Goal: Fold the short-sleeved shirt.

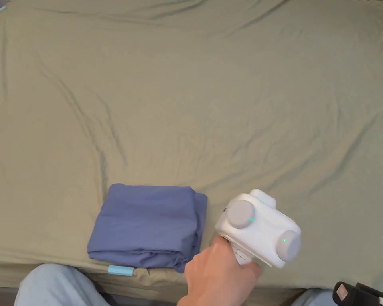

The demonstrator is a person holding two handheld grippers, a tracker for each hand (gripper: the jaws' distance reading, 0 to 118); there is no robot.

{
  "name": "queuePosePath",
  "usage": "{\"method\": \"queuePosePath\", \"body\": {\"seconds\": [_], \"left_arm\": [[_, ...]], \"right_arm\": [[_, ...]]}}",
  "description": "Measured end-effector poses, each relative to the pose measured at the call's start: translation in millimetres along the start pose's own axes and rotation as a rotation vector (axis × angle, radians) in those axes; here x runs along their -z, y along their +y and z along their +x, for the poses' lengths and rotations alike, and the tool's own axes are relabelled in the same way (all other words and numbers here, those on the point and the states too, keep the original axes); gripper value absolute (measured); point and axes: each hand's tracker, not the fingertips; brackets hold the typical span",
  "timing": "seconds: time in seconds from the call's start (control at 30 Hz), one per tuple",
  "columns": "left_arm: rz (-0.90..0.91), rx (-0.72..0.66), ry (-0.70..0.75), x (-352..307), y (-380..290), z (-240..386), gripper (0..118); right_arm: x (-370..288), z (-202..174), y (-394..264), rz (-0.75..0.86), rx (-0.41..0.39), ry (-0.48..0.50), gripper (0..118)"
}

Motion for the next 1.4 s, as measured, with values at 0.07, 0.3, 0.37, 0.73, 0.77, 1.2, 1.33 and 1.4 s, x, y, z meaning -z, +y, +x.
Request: {"method": "queuePosePath", "body": {"seconds": [0.07,0.3,0.37,0.73,0.77,1.2,1.33,1.4], "left_arm": [[0.025,-0.169,-0.202,-17.1,-4.2,-39.5,2],[0.174,-0.513,-0.341,-58.2,-88.7,-229.0,2],[0.185,-0.575,-0.344,-61.6,-115.4,-273.2,2],[0.128,-0.716,-0.441,-17.4,-164.7,-372.4,2],[0.129,-0.718,-0.452,-15.0,-163.5,-375.0,3],[0.024,-0.687,-0.829,33.5,-147.4,-389.6,118],[0.015,-0.743,-1.021,48.7,-143.2,-373.4,117],[-0.012,-0.736,-1.055,59.6,-141.3,-361.3,113]], "right_arm": [[3.7,-9.4,0.6,-0.002,-0.020,0.006,9],[67.1,-88.1,23.8,-0.105,-0.131,0.220,9],[92.8,-118.3,31.7,-0.138,-0.150,0.295,9],[224.4,-167.0,48.9,-0.309,-0.002,0.587,9],[231.6,-162.2,47.3,-0.327,-0.001,0.555,9],[254.5,-132.4,39.9,-0.391,0.189,0.651,9],[255.2,-128.9,37.1,-0.392,0.224,0.670,9],[255.0,-128.2,34.8,-0.382,0.237,0.675,9]]}}
